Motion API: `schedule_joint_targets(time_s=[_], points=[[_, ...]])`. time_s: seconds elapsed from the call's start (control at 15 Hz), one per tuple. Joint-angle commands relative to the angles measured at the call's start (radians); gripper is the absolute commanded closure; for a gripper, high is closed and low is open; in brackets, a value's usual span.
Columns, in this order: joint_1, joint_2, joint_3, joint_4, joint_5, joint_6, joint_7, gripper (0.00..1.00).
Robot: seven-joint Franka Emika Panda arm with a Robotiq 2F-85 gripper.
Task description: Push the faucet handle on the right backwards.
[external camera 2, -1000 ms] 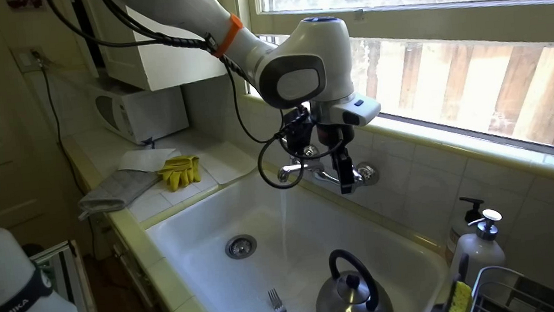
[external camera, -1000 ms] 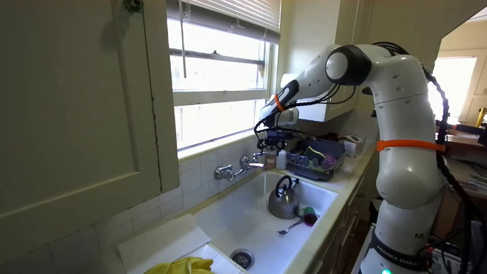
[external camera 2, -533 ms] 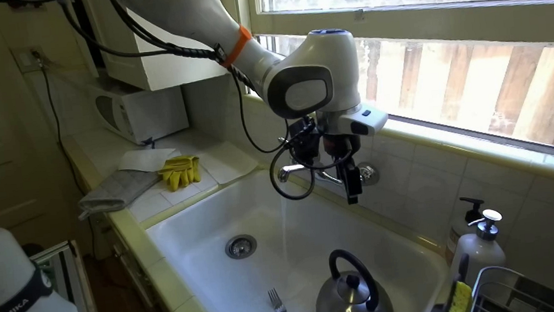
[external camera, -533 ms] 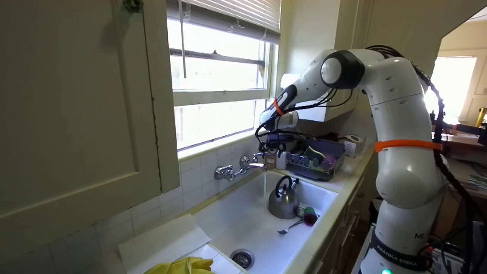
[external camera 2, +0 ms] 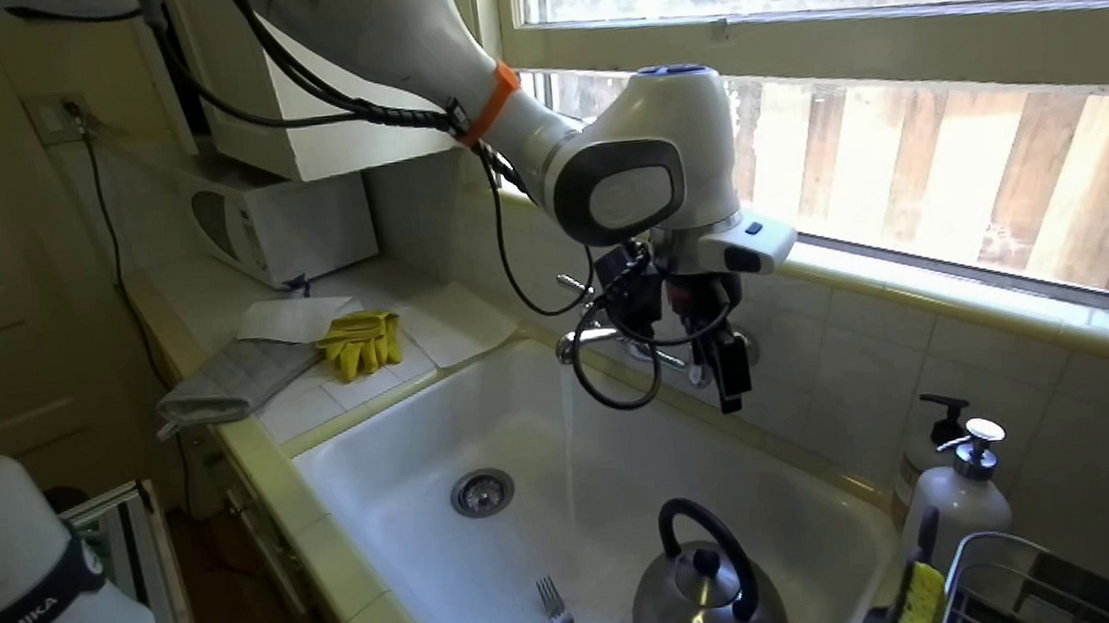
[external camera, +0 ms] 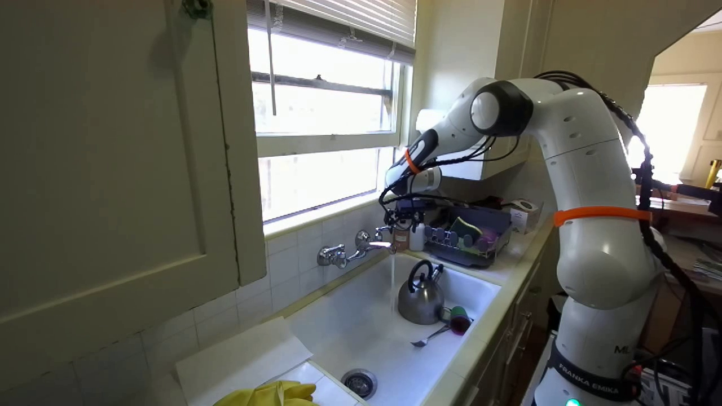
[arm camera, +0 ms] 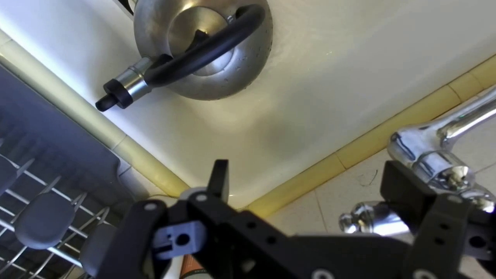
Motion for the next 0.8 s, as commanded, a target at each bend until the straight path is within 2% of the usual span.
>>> schedule_joint_targets(time_s=[0.0, 0.73], points=[[-0.018, 0.069, 0.002, 0.079, -0.009, 0.024, -0.029, 0.00], [-0.051, 0.148, 0.043, 0.203, 0.026, 0.022, -0.123, 0.00]])
